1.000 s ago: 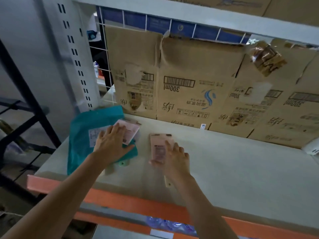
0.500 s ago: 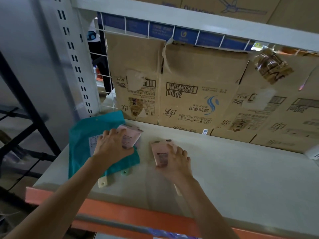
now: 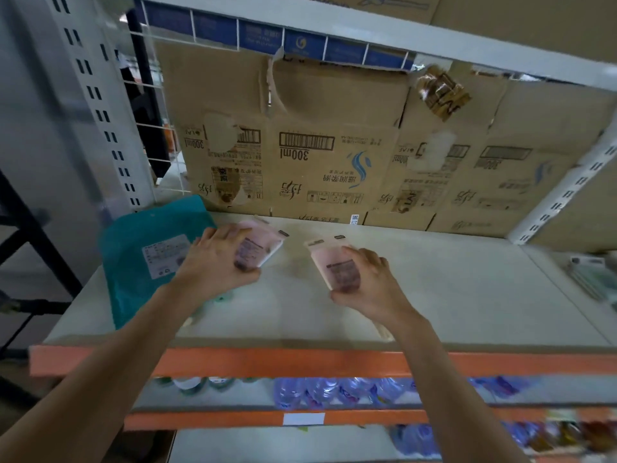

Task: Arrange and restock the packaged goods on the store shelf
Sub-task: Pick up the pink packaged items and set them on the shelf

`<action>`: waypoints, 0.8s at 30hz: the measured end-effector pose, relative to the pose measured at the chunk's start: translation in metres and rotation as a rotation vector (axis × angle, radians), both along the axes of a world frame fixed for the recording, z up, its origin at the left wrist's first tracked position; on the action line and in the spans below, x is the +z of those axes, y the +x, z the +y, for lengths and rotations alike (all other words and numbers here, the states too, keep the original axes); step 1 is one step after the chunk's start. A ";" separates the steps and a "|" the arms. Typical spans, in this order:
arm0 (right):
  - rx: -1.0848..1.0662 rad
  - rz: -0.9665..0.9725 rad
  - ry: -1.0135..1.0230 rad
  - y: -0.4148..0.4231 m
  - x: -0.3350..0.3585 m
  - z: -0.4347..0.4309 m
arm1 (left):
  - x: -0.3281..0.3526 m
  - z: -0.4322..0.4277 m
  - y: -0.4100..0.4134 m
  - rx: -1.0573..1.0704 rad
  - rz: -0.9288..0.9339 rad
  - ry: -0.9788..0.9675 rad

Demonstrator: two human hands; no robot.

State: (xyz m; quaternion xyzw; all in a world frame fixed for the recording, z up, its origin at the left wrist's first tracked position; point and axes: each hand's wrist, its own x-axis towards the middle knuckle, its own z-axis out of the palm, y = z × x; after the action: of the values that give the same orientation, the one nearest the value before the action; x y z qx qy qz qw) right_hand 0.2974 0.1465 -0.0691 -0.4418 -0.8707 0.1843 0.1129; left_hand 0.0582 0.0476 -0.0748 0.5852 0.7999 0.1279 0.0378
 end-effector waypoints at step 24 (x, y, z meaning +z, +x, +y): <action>-0.265 -0.073 0.094 0.359 0.004 0.039 | 0.012 0.112 0.349 -0.221 -0.002 0.100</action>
State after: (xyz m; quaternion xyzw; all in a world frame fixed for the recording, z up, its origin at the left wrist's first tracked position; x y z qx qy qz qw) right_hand 0.6561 0.1856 -0.0650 -0.5534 -0.8160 0.1105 0.1251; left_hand 0.4077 0.1598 -0.0624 0.6706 0.7233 0.1632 0.0235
